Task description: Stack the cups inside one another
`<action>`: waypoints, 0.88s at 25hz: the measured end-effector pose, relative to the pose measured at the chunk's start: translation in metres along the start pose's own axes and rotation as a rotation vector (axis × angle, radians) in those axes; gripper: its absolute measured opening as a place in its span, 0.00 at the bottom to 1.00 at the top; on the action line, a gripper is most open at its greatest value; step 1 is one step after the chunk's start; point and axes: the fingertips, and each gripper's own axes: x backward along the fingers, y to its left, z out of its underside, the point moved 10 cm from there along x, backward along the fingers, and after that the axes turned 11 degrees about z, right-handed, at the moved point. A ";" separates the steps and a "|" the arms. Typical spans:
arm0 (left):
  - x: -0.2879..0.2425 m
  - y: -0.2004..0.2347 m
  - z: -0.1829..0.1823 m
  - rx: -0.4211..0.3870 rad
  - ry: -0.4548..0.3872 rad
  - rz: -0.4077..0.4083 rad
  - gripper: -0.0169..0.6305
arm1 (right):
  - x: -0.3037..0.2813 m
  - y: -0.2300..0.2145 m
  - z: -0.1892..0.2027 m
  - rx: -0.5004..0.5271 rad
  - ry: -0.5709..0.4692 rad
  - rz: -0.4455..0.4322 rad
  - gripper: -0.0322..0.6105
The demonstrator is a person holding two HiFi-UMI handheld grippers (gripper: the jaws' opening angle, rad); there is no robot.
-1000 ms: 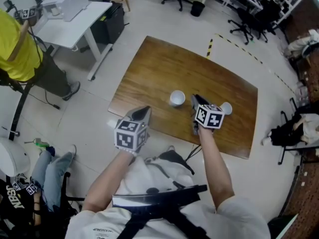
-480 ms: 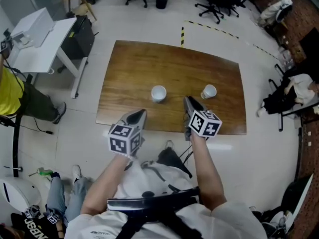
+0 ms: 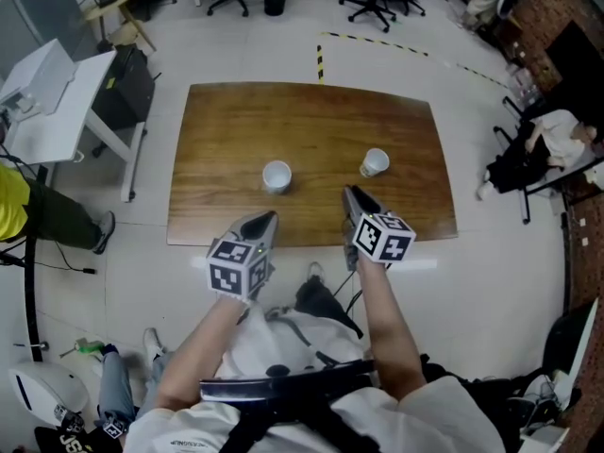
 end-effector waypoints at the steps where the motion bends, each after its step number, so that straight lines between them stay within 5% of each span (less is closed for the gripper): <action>1: -0.004 -0.002 0.000 0.004 0.005 0.000 0.02 | 0.000 -0.005 0.000 0.002 0.003 0.004 0.21; 22: -0.142 -0.047 -0.016 -0.005 0.032 -0.012 0.02 | -0.074 -0.164 -0.053 0.148 0.131 0.117 0.30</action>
